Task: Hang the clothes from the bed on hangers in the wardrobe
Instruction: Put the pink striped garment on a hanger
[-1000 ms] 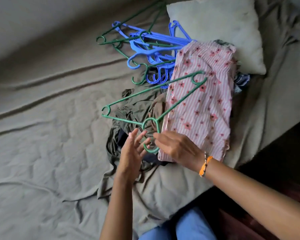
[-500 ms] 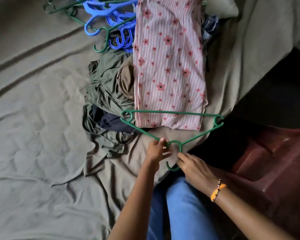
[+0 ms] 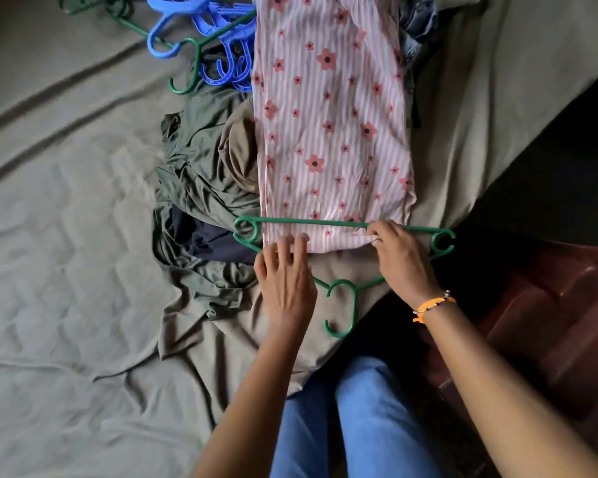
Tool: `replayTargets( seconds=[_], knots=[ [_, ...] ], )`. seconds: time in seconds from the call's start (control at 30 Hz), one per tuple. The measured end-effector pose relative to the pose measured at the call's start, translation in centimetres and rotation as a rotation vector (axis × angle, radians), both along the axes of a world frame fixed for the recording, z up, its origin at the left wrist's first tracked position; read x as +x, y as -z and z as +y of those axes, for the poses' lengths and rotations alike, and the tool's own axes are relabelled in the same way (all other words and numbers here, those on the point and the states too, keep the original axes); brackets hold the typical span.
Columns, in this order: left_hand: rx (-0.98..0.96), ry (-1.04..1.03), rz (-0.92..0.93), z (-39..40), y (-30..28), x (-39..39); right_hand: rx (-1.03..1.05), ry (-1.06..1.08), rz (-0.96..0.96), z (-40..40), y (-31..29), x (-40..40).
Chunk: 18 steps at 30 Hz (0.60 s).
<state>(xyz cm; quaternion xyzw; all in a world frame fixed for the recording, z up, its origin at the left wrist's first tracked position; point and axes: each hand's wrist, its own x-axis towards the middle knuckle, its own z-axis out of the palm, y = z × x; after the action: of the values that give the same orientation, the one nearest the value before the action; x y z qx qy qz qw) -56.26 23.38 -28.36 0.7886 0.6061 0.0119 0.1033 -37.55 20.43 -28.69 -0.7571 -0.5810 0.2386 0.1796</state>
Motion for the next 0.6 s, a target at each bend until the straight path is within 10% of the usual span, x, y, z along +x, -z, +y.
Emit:
replayTargets(
  seconds=[0.33,0.6],
  knots=[
    [-0.280,0.371,-0.327,10.0,-7.4,-2.2,-0.115,-0.054,0.194,0.6,-9.6,3.8],
    [-1.096,0.440,0.097,10.0,-12.3,-3.7,-0.818,-0.348,0.390,2.6,-11.1,3.6]
  ],
)
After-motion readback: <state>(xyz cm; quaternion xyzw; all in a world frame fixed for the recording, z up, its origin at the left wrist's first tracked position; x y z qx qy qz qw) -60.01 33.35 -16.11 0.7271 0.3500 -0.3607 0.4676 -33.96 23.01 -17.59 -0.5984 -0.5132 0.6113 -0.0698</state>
